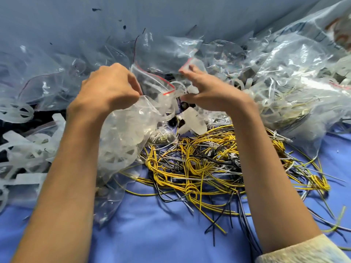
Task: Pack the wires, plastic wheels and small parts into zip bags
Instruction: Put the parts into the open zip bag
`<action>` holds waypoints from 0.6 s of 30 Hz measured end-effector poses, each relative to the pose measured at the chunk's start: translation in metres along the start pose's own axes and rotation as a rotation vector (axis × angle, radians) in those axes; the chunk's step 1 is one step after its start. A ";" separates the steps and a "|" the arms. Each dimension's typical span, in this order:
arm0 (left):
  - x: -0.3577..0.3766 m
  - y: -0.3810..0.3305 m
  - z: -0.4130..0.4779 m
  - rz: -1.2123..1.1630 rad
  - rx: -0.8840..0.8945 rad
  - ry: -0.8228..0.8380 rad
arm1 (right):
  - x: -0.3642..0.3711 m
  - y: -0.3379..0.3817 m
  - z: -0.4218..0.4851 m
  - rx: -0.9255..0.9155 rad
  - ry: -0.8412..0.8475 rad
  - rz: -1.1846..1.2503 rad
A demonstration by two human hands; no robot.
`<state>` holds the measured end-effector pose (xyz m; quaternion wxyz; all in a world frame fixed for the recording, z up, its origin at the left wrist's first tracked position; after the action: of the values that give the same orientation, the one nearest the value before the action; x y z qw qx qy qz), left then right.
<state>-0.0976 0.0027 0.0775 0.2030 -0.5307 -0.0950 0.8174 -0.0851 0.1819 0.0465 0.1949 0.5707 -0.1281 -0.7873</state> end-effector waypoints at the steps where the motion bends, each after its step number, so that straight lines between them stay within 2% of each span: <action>1: -0.002 0.003 0.001 -0.004 -0.011 -0.011 | 0.001 0.003 -0.001 -0.003 0.004 0.008; 4: -0.003 0.006 -0.001 -0.014 -0.029 -0.005 | 0.015 0.008 -0.005 -0.028 0.097 -0.037; 8: 0.007 -0.001 -0.004 -0.014 -0.021 0.035 | 0.050 -0.009 -0.013 0.044 0.272 -0.225; 10: 0.008 -0.003 -0.004 -0.020 -0.014 0.027 | 0.054 -0.020 -0.012 0.119 0.246 -0.235; 12: 0.006 -0.002 -0.002 -0.031 -0.024 0.008 | 0.046 -0.027 -0.005 0.184 0.133 -0.238; 14: 0.005 -0.001 -0.001 -0.031 -0.022 0.004 | 0.042 -0.026 0.000 0.186 0.089 -0.333; 18: 0.011 0.000 -0.002 -0.008 0.013 0.073 | 0.062 -0.012 0.001 0.117 0.305 -0.541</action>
<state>-0.1002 0.0072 0.0678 0.2130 -0.5585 -0.0842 0.7972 -0.1046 0.1648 -0.0109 -0.0375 0.7057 0.0141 -0.7073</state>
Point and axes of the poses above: each hand's wrist, its own z-axis towards the middle knuckle, its own x-axis out of the palm, y = z × x, the point moved 10 cm from there along z, towards the middle knuckle, and after that the axes turned 15 degrees about -y, right-handed, at the moved point
